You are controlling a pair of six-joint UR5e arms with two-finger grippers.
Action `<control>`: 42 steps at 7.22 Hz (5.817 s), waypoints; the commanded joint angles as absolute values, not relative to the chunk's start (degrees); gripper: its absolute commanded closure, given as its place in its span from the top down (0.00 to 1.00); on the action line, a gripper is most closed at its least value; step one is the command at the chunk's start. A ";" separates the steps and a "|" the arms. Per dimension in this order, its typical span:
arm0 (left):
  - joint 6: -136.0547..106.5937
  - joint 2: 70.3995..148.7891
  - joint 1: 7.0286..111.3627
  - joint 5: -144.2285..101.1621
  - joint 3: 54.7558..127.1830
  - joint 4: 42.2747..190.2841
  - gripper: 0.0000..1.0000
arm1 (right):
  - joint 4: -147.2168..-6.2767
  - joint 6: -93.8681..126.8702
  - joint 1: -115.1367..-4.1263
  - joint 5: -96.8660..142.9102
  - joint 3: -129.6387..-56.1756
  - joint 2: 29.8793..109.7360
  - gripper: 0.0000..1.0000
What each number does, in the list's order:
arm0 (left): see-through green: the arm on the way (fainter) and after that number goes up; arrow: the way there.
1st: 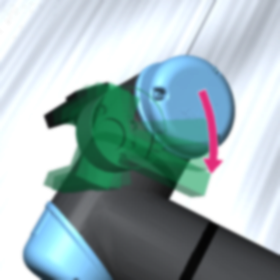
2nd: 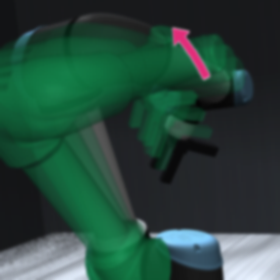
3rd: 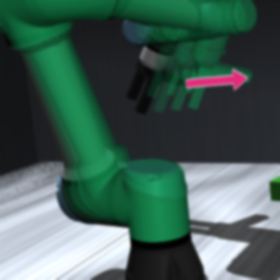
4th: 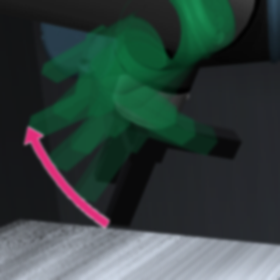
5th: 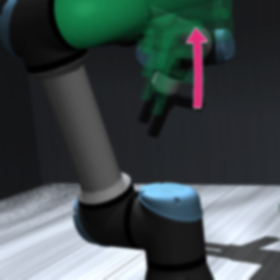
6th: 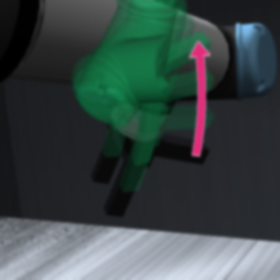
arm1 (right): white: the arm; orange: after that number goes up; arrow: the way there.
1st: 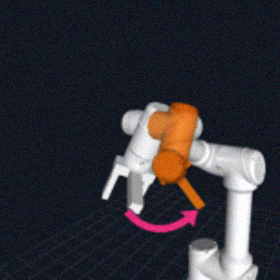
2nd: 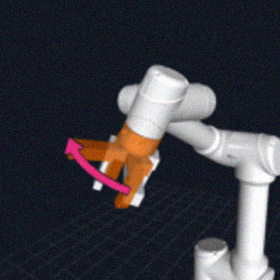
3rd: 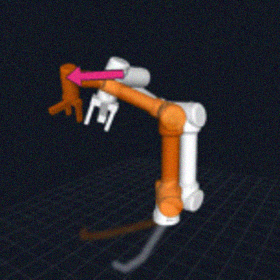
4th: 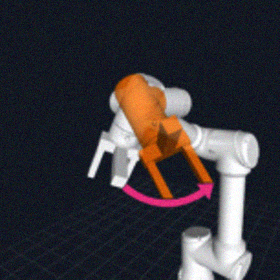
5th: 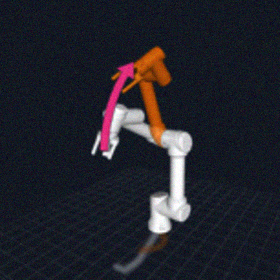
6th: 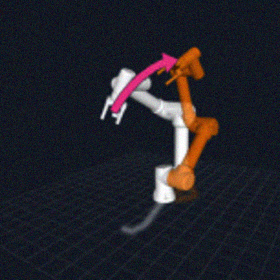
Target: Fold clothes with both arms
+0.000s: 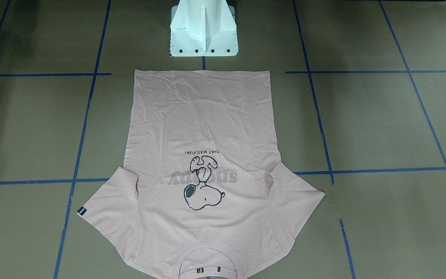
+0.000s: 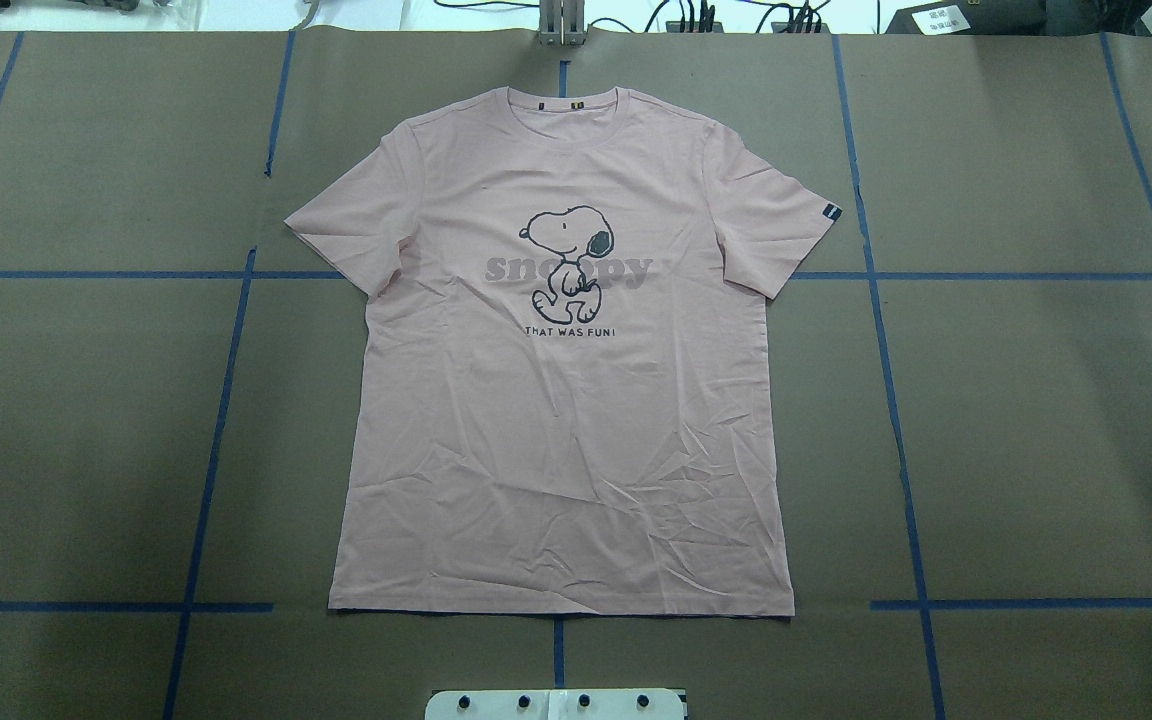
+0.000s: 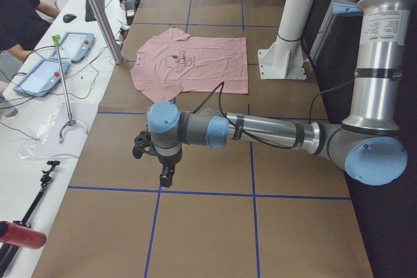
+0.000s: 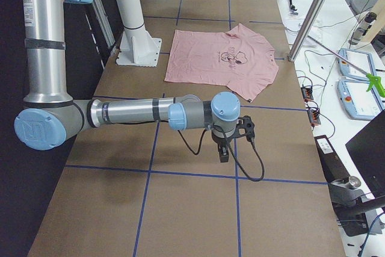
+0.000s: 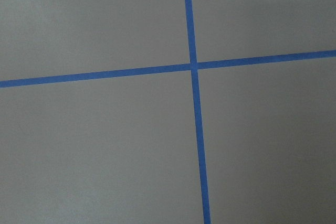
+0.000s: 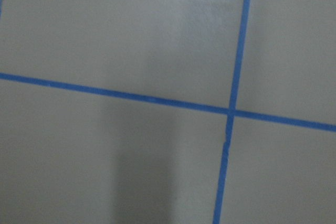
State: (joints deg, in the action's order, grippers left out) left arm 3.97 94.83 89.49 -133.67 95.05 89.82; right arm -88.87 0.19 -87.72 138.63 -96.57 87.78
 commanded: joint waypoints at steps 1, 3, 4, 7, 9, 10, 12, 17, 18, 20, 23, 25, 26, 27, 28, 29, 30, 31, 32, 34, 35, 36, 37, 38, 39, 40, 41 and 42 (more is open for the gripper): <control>3.78 100.28 88.25 -134.64 91.87 100.46 1.00 | -88.51 7.96 -81.34 138.00 -88.82 73.64 1.00; -1.97 100.46 85.44 -134.56 83.45 124.02 1.00 | -81.60 14.62 -77.88 137.81 -77.66 62.98 1.00; -6.98 100.81 84.65 -134.47 83.76 125.32 1.00 | -71.73 23.12 -72.13 137.12 -74.82 61.54 1.00; -32.19 106.86 73.95 -133.86 82.27 125.07 1.00 | -52.74 45.68 -57.24 123.68 -68.31 59.34 1.00; -33.92 107.75 72.78 -130.71 83.48 125.07 1.00 | -52.91 46.14 -54.85 119.28 -65.15 57.67 0.99; -34.10 107.75 72.60 -130.43 84.02 125.07 1.00 | -53.00 46.14 -54.50 119.27 -63.91 56.87 0.97; -34.19 107.75 72.68 -130.43 84.11 125.16 1.00 | -53.09 46.14 -54.14 119.27 -61.26 54.84 0.94; -34.28 107.67 72.69 -130.61 85.96 124.98 1.00 | -53.26 45.79 -53.61 119.27 -60.47 54.93 0.40; -34.28 107.58 72.69 -130.52 85.87 124.98 1.00 | -53.26 45.53 -53.61 119.27 -60.47 54.93 0.16; -34.36 107.75 72.69 -130.52 85.96 124.98 1.00 | -53.35 45.35 -53.53 119.27 -60.47 54.67 0.00; -34.45 107.75 72.69 -130.60 85.96 124.81 1.00 | -53.26 46.23 -53.61 119.88 -62.39 52.73 0.00; -34.45 107.75 72.69 -130.52 86.04 124.89 1.00 | -53.26 49.63 -52.22 120.41 -66.52 51.60 0.00; -34.45 107.75 72.69 -130.52 86.04 124.89 1.00 | -53.44 51.66 -49.77 120.32 -66.71 48.89 0.00; -34.45 107.75 72.69 -130.52 85.96 124.89 1.00 | -53.61 53.16 -46.61 119.28 -66.45 46.61 0.00; -34.45 107.75 72.77 -130.52 86.04 124.89 1.00 | -53.53 55.35 -44.41 114.48 -65.05 44.32 0.00; -35.32 107.75 72.69 -130.52 86.04 124.89 1.00 | -53.44 55.46 -43.69 113.22 -62.25 41.86 0.00; -37.68 108.01 72.69 -130.60 86.31 125.15 1.00 | -53.18 55.37 -43.68 113.12 -61.36 41.31 0.00; -38.23 108.19 72.60 -130.61 86.48 125.16 1.00 | -53.09 55.37 -43.77 112.25 -60.56 40.61 0.00; -38.23 108.19 72.60 -130.61 86.48 125.16 1.00 | -53.09 55.46 -43.68 111.19 -57.16 37.30 0.00; -38.32 108.63 72.60 -130.61 86.40 125.16 1.00 | -52.91 55.63 -43.77 110.92 -55.99 36.47 0.00; -38.32 108.63 72.51 -130.61 86.40 125.16 1.00 | -52.91 55.90 -43.77 109.96 -55.99 36.47 0.11; -38.32 108.72 72.16 -130.52 86.48 125.16 1.00 | -52.91 55.81 -43.68 109.86 -55.99 36.47 0.99; -38.58 108.72 71.46 -130.43 86.48 125.16 1.00 | -53.00 55.90 -43.68 109.86 -56.07 36.47 1.00; -41.28 110.37 69.98 -129.65 86.14 124.98 1.00 | -53.35 59.38 -43.68 110.39 -56.34 36.47 1.00; -48.53 112.04 66.31 -125.72 86.39 125.07 1.00 | -54.39 65.68 -43.86 115.09 -57.38 37.26 1.00; -54.78 113.71 61.22 -121.25 86.22 125.07 1.00 | -62.41 65.83 -44.12 117.31 -62.70 38.31 1.00; -61.02 115.38 56.56 -117.11 85.87 124.89 1.00 | -71.19 65.57 -44.30 117.25 -68.58 39.71 1.00; -66.74 116.27 53.21 -113.50 85.70 124.72 1.00 | -77.98 65.65 -44.64 117.33 -74.73 42.25 1.00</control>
State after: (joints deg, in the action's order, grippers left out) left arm -59.34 114.78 58.02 -118.26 85.96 124.91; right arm -68.87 65.40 -44.28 116.87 -67.37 39.67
